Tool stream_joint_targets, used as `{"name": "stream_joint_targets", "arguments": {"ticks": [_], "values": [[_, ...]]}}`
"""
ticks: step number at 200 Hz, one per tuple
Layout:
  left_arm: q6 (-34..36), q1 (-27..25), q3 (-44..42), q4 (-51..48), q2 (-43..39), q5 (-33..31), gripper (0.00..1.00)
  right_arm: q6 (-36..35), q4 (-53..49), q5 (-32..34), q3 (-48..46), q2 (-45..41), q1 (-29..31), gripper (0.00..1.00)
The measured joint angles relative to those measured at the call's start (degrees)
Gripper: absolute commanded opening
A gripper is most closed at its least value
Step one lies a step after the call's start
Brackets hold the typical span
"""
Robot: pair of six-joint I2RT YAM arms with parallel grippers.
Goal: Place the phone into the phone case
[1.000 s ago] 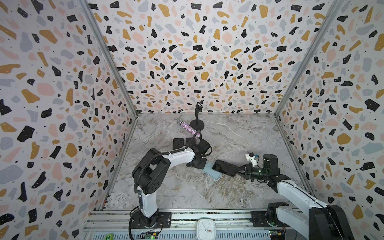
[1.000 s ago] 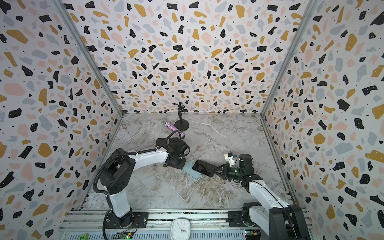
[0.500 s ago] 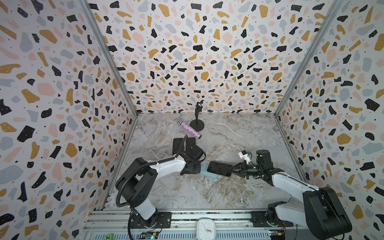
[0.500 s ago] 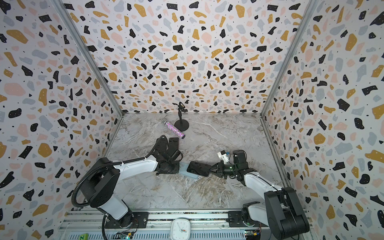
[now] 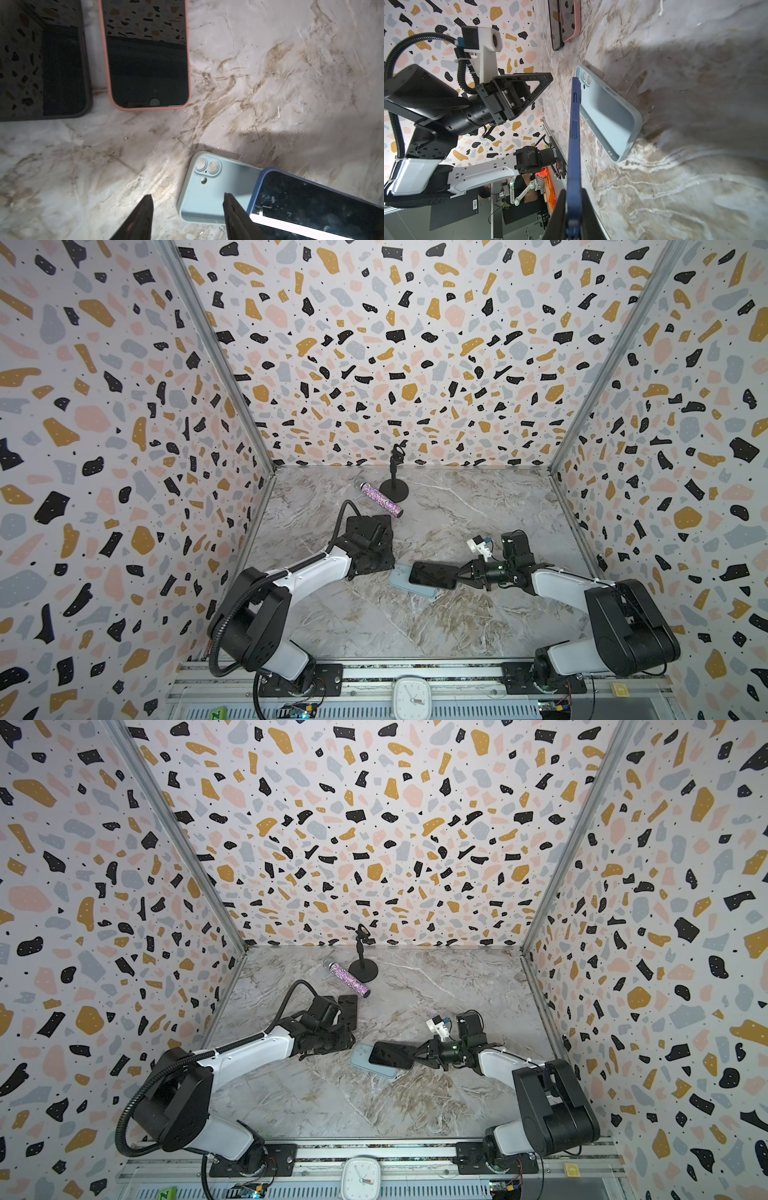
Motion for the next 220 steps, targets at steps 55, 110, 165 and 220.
{"name": "stream_joint_targets", "arguments": {"ticks": [55, 110, 165, 220], "values": [[0.0, 0.2, -0.9, 4.5, 2.8, 6.7, 0.60, 2.8, 5.1, -0.2, 1.1, 4.5, 4.0, 0.00], [0.0, 0.3, -3.0, 6.8, 3.9, 9.2, 0.61, 6.1, 11.8, -0.1, 1.4, 9.9, 5.0, 0.00], [0.0, 0.6, -4.1, 8.1, 5.0, 10.1, 0.60, 6.6, 15.0, 0.2, 1.6, 12.9, 5.0, 0.00], [-0.3, 0.7, -5.8, 10.2, 5.0, 11.3, 0.60, 5.1, 14.3, 0.3, 2.4, 14.2, 5.0, 0.00]]}}
